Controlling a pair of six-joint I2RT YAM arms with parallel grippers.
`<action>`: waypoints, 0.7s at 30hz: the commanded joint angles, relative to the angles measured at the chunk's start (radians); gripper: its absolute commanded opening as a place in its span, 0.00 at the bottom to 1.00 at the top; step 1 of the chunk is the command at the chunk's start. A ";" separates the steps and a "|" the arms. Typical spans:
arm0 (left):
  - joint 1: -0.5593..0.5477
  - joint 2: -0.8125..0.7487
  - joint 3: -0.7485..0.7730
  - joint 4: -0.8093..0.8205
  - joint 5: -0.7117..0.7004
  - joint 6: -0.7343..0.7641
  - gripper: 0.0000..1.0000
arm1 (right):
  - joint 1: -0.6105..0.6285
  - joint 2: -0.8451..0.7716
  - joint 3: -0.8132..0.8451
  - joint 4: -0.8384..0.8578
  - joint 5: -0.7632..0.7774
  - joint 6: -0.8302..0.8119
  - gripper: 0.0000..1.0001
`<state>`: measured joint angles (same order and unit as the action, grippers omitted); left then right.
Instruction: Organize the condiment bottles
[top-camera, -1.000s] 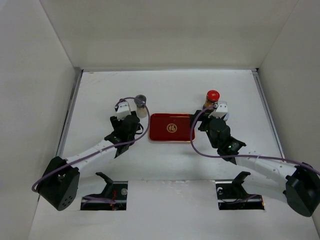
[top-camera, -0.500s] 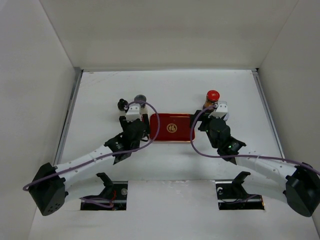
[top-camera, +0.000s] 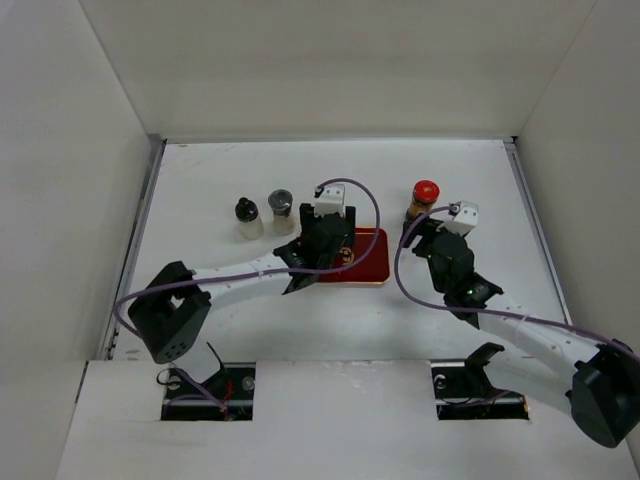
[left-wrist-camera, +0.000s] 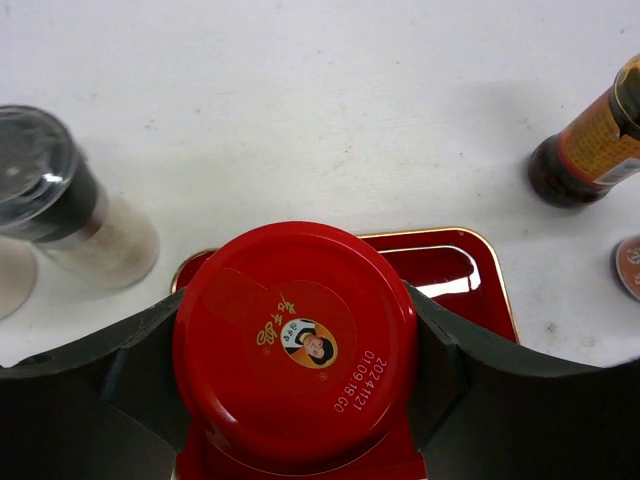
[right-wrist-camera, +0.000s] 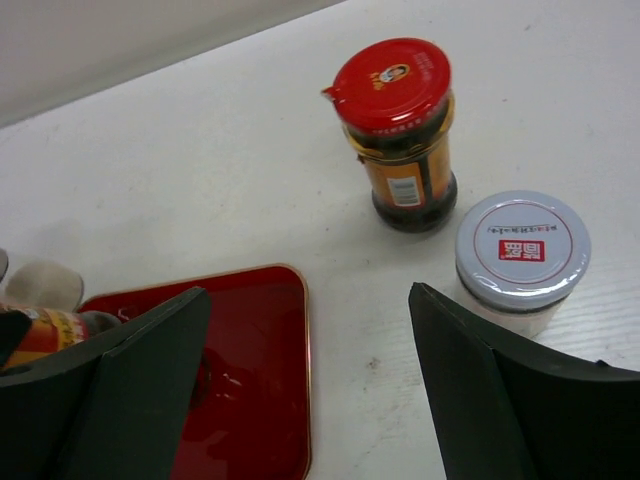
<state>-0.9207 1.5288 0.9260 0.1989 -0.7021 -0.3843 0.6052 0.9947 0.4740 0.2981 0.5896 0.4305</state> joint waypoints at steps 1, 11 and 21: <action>0.013 0.016 0.111 0.178 0.004 0.033 0.33 | -0.040 -0.027 -0.005 -0.011 0.027 0.057 0.80; 0.039 0.166 0.177 0.204 0.046 0.042 0.34 | -0.066 -0.091 -0.034 -0.007 0.029 0.073 0.62; 0.050 0.212 0.177 0.254 0.066 0.042 0.39 | -0.063 -0.059 -0.025 0.010 0.018 0.070 0.72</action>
<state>-0.8707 1.7653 1.0309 0.2852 -0.6323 -0.3477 0.5461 0.9352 0.4416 0.2699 0.5987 0.4934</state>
